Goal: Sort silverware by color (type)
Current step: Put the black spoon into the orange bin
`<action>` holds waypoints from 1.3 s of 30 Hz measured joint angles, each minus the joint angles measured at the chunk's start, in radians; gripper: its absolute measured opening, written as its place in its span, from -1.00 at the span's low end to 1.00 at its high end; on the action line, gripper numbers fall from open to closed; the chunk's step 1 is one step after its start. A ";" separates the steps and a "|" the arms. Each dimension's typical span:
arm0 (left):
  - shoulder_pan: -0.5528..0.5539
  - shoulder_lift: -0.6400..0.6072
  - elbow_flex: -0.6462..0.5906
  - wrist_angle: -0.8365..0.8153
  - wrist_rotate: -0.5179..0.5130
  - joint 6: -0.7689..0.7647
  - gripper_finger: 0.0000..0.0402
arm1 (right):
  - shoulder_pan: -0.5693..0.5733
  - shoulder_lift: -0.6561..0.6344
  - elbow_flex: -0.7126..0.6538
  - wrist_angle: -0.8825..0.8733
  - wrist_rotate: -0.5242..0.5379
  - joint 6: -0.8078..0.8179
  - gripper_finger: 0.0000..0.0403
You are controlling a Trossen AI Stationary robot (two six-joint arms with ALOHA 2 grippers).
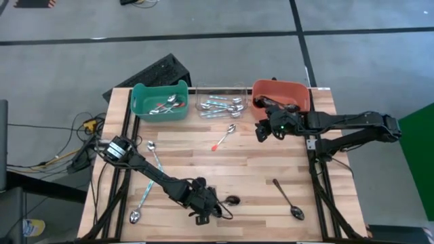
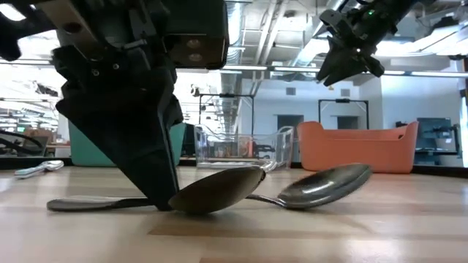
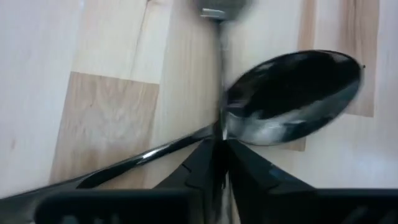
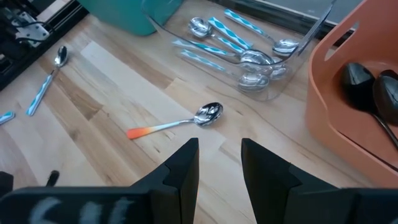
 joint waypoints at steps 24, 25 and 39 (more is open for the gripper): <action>-0.015 -0.039 0.098 -0.053 -0.051 0.079 -0.98 | 0.007 0.000 0.000 -0.029 -0.029 -0.002 -0.30; -0.015 -0.039 0.098 -0.052 -0.049 0.073 -0.98 | 0.007 0.000 0.000 -0.029 -0.029 -0.002 -0.30; -0.015 -0.047 0.098 -0.057 -0.039 0.081 -0.99 | 0.007 0.000 0.000 -0.027 -0.026 -0.027 -0.30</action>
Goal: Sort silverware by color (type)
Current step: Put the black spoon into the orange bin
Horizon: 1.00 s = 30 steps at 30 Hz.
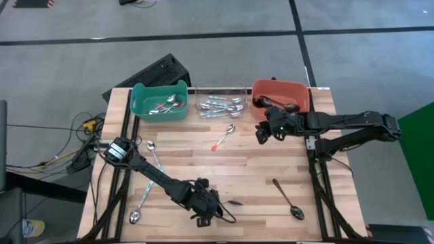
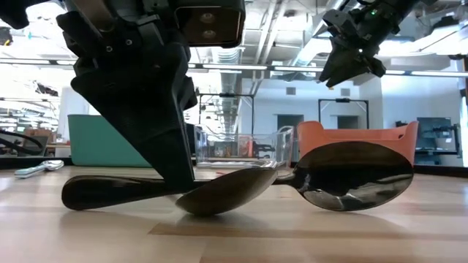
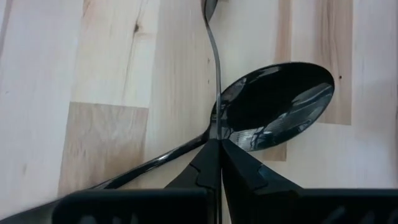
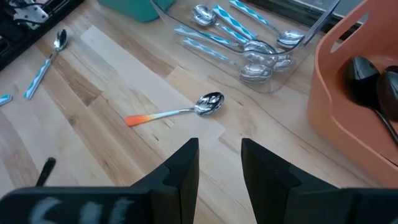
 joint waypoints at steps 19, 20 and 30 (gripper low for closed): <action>0.003 -0.013 0.002 -0.070 -0.007 0.016 -1.00 | 0.000 0.000 0.000 0.000 0.003 -0.026 -0.30; 0.006 -0.013 0.002 -0.069 0.006 0.019 -1.00 | 0.000 0.000 0.000 0.000 0.003 -0.025 -0.30; 0.008 -0.007 -0.010 -0.053 0.031 0.014 -1.00 | 0.000 0.000 0.000 0.000 0.001 -0.025 -0.30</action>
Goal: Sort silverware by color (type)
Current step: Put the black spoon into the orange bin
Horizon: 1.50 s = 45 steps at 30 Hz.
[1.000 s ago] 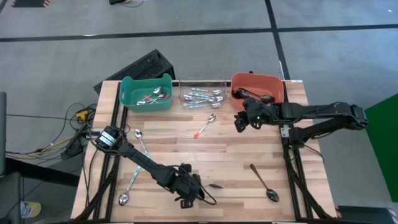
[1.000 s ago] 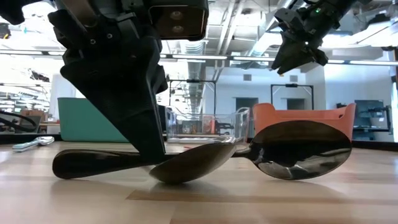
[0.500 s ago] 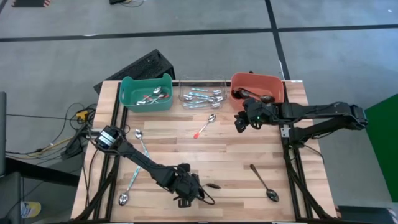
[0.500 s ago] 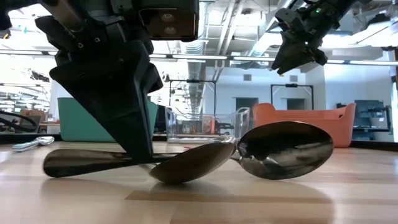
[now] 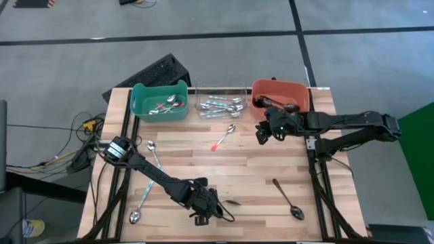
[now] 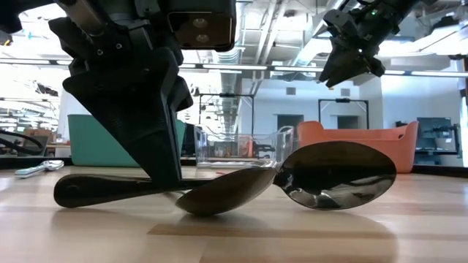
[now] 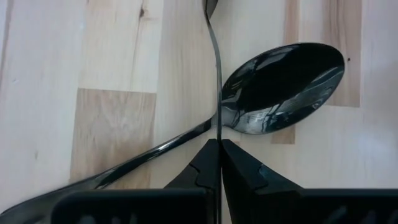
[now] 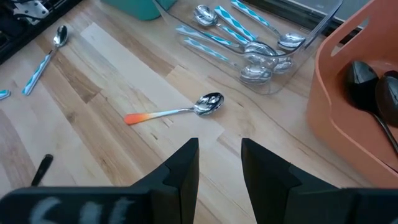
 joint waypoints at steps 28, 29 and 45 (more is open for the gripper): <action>0.045 0.005 -0.039 0.022 0.081 -0.030 -0.72 | 0.000 0.000 0.000 0.000 -0.002 0.000 -0.30; 0.046 0.005 -0.039 0.022 0.087 -0.030 -0.73 | 0.000 0.000 0.000 -0.001 -0.002 0.000 -0.30; 0.048 0.060 -0.032 0.028 0.146 -0.067 -0.99 | 0.002 0.000 0.001 -0.020 -0.002 0.000 -0.30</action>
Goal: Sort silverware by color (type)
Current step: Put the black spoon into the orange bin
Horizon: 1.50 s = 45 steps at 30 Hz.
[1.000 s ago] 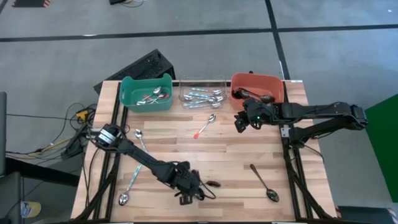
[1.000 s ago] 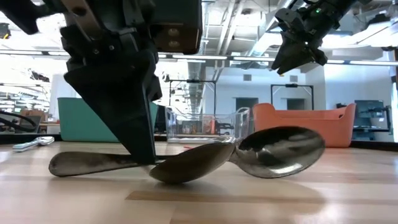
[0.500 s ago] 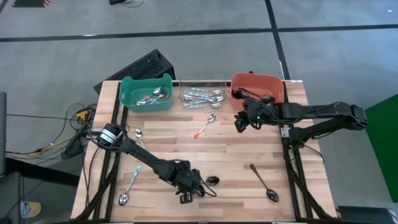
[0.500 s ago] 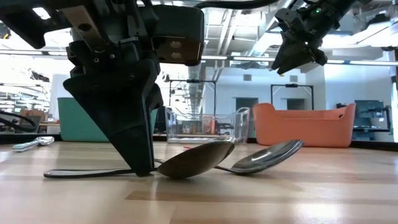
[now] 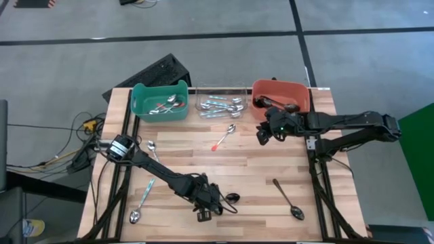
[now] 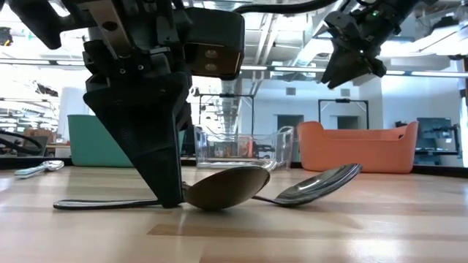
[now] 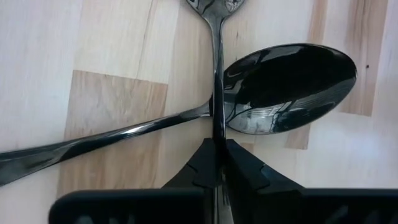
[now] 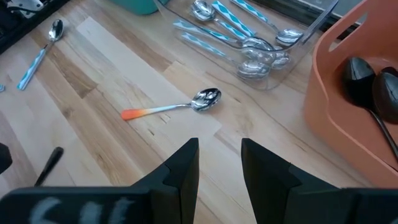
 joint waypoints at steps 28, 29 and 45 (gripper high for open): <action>0.005 0.018 0.148 -0.080 -0.104 0.026 -0.99 | 0.184 -0.159 0.000 0.028 -0.142 0.010 -0.30; 0.005 0.018 0.148 -0.080 -0.104 0.025 -0.99 | 0.195 -0.169 0.000 0.028 -0.149 0.010 -0.30; 0.047 -0.073 0.148 -0.087 -0.177 0.055 -1.00 | 0.345 -0.197 0.000 0.017 -0.467 0.151 -0.30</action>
